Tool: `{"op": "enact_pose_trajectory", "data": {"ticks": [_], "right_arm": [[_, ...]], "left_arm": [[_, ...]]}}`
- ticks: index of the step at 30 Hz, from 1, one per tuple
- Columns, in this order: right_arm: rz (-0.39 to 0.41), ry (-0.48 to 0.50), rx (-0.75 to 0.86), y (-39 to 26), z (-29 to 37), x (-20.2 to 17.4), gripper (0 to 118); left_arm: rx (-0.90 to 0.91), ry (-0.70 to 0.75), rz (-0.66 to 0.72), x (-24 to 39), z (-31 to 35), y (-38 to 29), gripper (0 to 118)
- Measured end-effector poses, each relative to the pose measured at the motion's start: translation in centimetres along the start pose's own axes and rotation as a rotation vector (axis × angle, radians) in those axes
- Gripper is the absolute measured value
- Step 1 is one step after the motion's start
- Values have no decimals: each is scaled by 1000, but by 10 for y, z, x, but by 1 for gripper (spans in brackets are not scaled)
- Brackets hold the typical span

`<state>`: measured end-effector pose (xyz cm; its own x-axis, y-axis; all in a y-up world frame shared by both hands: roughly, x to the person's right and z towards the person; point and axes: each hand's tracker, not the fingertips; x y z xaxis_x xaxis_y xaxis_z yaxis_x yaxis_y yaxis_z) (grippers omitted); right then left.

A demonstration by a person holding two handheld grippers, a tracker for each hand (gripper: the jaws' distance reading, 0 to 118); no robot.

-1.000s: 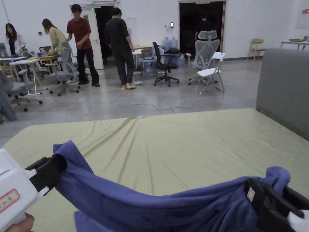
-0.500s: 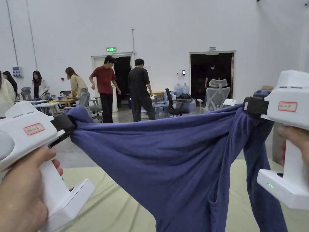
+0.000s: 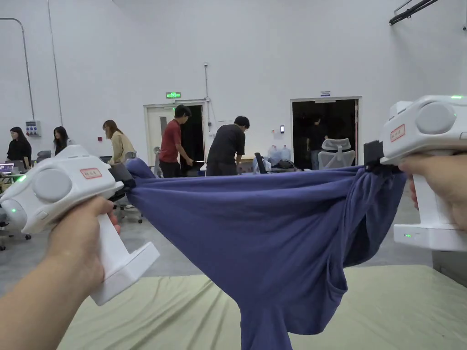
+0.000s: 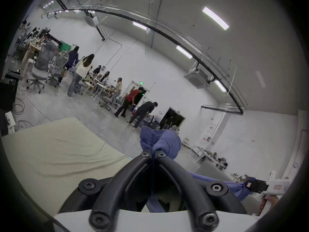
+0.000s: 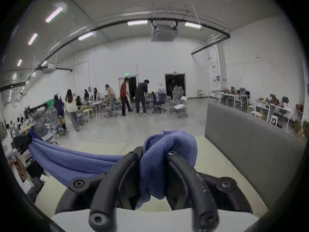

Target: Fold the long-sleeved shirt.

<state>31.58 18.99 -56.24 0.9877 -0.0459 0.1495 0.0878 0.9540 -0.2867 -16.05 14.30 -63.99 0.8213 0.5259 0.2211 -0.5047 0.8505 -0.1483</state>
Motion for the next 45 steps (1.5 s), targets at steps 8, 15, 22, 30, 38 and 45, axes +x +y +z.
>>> {"op": "enact_pose_trajectory", "data": {"ticks": [8, 15, 22, 30, 38, 45], "right_arm": [[138, 5, -291, -180, -108, 2, 23], [-23, 92, -603, -385, -111, 32, 23], [74, 140, -638, -465, 7, 43, 23], [111, 169, -773, -522, 131, 25, 23], [95, 122, -868, -569, 175, 19, 23], [-81, 86, -571, -544, 205, 39, 115]], "left_arm": [[-257, 119, -58, -99, -44, -157, 0], [-557, 209, 22, -198, 7, -306, 0], [-608, 199, 17, -227, 151, -333, 0], [-693, 259, 42, -239, 299, -343, 0], [-759, 343, 156, -270, 356, -365, 0], [-562, 396, 127, -269, 380, -350, 114]]}}
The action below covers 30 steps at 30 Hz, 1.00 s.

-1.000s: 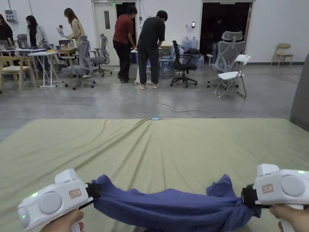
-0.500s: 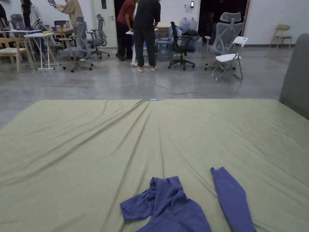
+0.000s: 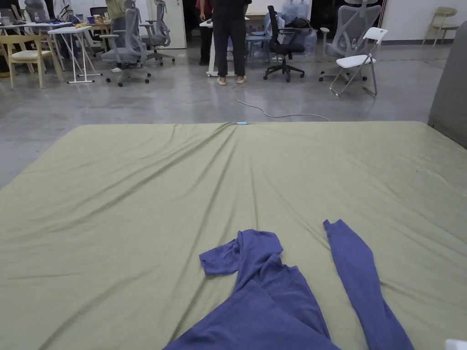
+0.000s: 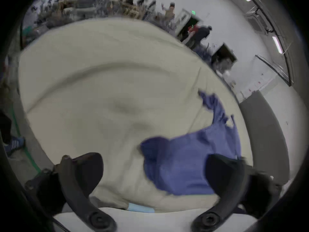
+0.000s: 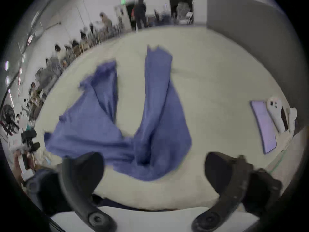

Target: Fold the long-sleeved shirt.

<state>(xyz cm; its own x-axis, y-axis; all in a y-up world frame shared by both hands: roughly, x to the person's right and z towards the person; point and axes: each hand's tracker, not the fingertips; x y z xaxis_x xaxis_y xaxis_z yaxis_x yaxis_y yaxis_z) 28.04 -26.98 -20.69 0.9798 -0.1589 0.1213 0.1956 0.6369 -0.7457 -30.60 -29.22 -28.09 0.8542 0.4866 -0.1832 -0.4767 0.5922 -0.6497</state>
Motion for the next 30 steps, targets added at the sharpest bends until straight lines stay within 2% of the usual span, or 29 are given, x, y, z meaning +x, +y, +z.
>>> {"op": "enact_pose_trajectory", "data": {"ticks": [2, 5, 6, 7, 8, 9, 11, 13, 16, 17, 18, 19, 20, 22, 23, 25, 27, 28, 29, 30], "right_arm": [[-34, -40, -21, 3, 16, 6, 114], [-62, -31, -17, -5, 27, 6, 118], [-77, -37, -26, -6, 26, -2, 113], [-69, -16, -55, -11, 26, -5, 85], [-42, -7, -70, -16, 26, -9, 44], [-21, -16, -86, -21, 24, -14, 3], [-6, -70, -103, -33, 18, -21, 3], [8, -22, -117, -41, 13, -21, 3], [-16, -13, -138, -42, 5, -23, 3], [-15, -16, -143, -43, 1, -22, 3], [-21, -19, -140, -42, 1, -20, 3], [-27, -22, -141, -42, -1, -18, 3], [-37, -24, -143, -40, -3, -15, 3], [-63, -28, -141, -37, -5, -9, 3], [-72, -35, -143, -35, -6, -6, 3], [-78, -47, -151, -33, -11, -2, 3], [-88, -54, -165, -30, -16, 4, 3], [-92, -55, -173, -29, -18, 4, 3], [-96, -58, -181, -28, -21, 4, 3], [-102, -63, -186, -26, -22, 4, 3]], "left_arm": [[20, -2, -1, 5, 18, -3, 114], [-40, -19, -21, 9, 31, -4, 114], [-98, -22, -54, 11, 34, -7, 105], [-146, -34, -85, 11, 37, -11, 65], [-157, -33, -165, 16, 38, -18, 10], [-152, 30, -243, 28, 38, -21, 4], [-144, 66, -323, 36, 38, -30, 2], [-191, -25, -313, 47, 33, -26, 2], [-182, -100, -329, 76, 11, -14, 5], [-186, -133, -361, 92, -4, -7, 17], [-187, -150, -385, 106, -19, -2, 46], [-187, -158, -401, 115, -34, 2, 100], [-189, -153, -403, 124, -56, 5, 100], [-247, -114, -428, 146, -99, 7, 118], [-219, -137, -417, 153, -116, 9, 114], [-269, -105, -483, 172, -148, 8, 98], [-325, -86, -572, 185, -174, -3, 92], [-356, -56, -610, 188, -181, -9, 77], [-407, -12, -666, 183, -188, -19, 48], [-364, 66, -743, 183, -184, -28, 29]]}}
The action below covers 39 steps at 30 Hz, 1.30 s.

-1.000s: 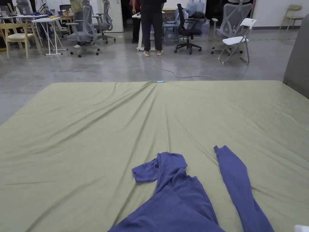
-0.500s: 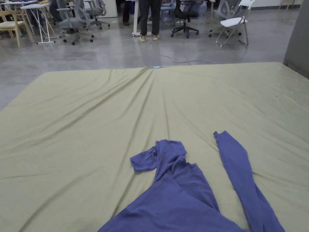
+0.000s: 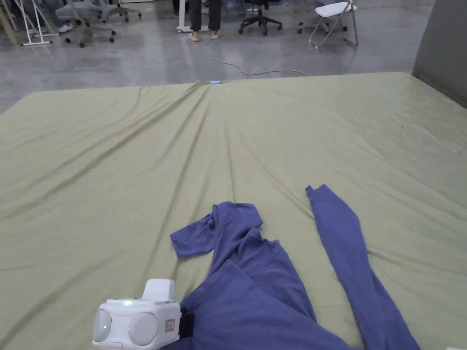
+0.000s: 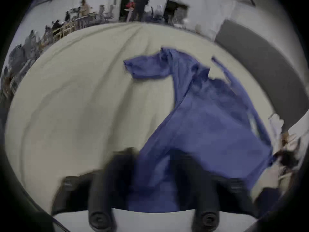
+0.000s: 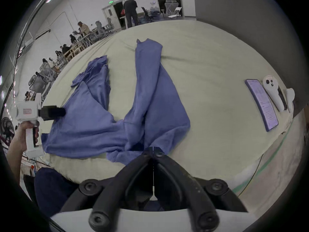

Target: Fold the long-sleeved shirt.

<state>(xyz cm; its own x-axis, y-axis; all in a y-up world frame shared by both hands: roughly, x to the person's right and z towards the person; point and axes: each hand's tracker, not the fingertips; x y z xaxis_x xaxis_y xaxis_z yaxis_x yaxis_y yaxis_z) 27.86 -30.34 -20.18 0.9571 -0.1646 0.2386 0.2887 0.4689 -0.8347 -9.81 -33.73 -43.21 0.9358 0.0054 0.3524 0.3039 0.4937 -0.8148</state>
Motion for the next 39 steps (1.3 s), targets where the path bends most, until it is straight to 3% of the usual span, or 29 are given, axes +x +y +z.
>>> {"op": "enact_pose_trajectory", "data": {"ticks": [1, 2, 3, 4, 6, 7, 8, 11, 12, 13, 14, 17, 19, 21, 24, 32, 39], "right_arm": [[-4, -6, -4, 2, 0, -1, 3], [-12, -11, -7, 4, -1, -1, 3], [-27, -7, -5, 7, -2, -1, 4], [-54, -3, -6, 9, -4, 0, 26], [-91, -3, -9, 16, -12, 0, 107], [-96, -9, -25, 18, -17, 0, 118], [-113, -35, -16, 17, -16, -3, 112], [-110, 24, -119, 29, -32, -14, 105], [-97, 14, -179, 30, -41, -10, 81], [-83, 24, -182, 30, -47, -6, 31], [-81, 23, -167, 33, -49, -7, 16], [-151, 82, -71, 36, -27, -15, 15], [-115, 121, 37, 36, -3, -25, 15], [8, 72, 184, 31, 40, -44, 15], [115, 48, 403, 26, 96, -66, 15], [242, 59, 850, 51, 207, -103, 15], [249, 110, 991, 148, 268, -124, 15]], "left_arm": [[71, -29, -20, 2, 10, -2, 21], [67, -54, -11, 5, 21, -2, 2], [95, -71, 9, 2, 31, -6, 2], [105, -98, 5, 3, 39, -8, 2], [136, -143, 2, 6, 61, -11, 2], [164, -139, 7, 5, 70, -11, 2], [192, -145, 23, 2, 83, -10, 2], [279, -153, 95, -11, 114, -9, 2], [300, -170, 131, -15, 123, -10, 2], [315, -183, 164, -18, 130, -11, 2], [324, -215, 219, -22, 138, -13, 2], [378, -276, 345, -32, 163, -23, 2], [423, -270, 375, -38, 182, -30, 2], [463, -247, 383, -42, 202, -39, 2], [509, -223, 430, -45, 232, -48, 2], [796, -261, 490, -51, 321, -33, 2], [1011, -266, 417, -56, 390, 50, 2]]}}
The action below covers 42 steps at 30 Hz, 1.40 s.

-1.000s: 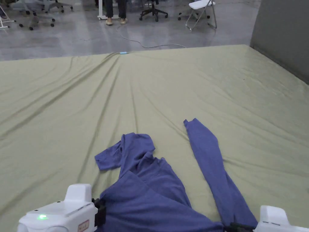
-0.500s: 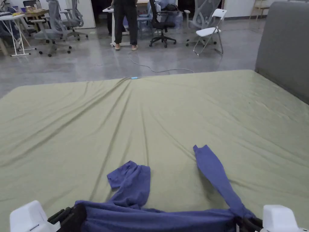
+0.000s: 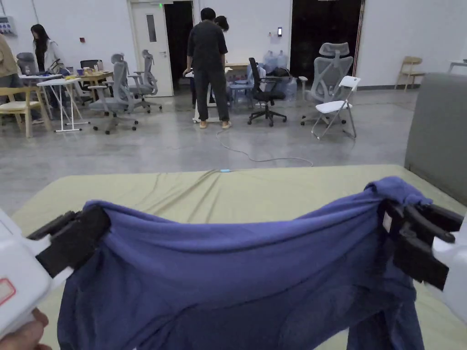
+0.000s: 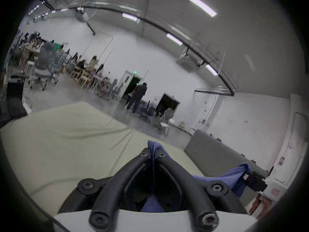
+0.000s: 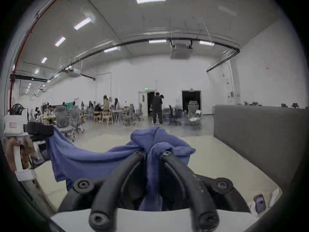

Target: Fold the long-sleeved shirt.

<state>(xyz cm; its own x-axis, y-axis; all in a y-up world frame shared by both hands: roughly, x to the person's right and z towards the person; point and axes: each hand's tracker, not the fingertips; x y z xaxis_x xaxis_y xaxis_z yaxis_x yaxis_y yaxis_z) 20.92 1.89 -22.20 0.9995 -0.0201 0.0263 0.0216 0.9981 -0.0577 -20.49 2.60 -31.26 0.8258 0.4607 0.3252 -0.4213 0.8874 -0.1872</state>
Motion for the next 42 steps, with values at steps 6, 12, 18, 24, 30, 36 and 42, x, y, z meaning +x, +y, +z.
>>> {"op": "enact_pose_trajectory", "data": {"ticks": [6, 12, 18, 24, 30, 36, 42], "right_arm": [[16, 6, 9, 90, -84, 15, 15], [29, -6, -63, 158, -175, 30, 15], [59, -29, -129, 181, -255, 36, 15], [87, -36, -269, 122, -332, 38, 15], [142, -23, -474, -24, -382, 38, 15], [183, -5, -714, -183, -358, 44, 16], [131, 65, -802, -260, -250, 46, 16]], "left_arm": [[45, -53, -41, 25, -81, 81, 2], [103, -74, -122, 35, -161, 137, 2], [79, -24, -116, 25, -236, 156, 2], [-21, 74, -189, -12, -302, 100, 2], [-218, 141, -139, -83, -345, -23, 2], [-485, 216, -132, -151, -328, -160, 2], [-614, 183, -178, -166, -242, -223, 2]]}}
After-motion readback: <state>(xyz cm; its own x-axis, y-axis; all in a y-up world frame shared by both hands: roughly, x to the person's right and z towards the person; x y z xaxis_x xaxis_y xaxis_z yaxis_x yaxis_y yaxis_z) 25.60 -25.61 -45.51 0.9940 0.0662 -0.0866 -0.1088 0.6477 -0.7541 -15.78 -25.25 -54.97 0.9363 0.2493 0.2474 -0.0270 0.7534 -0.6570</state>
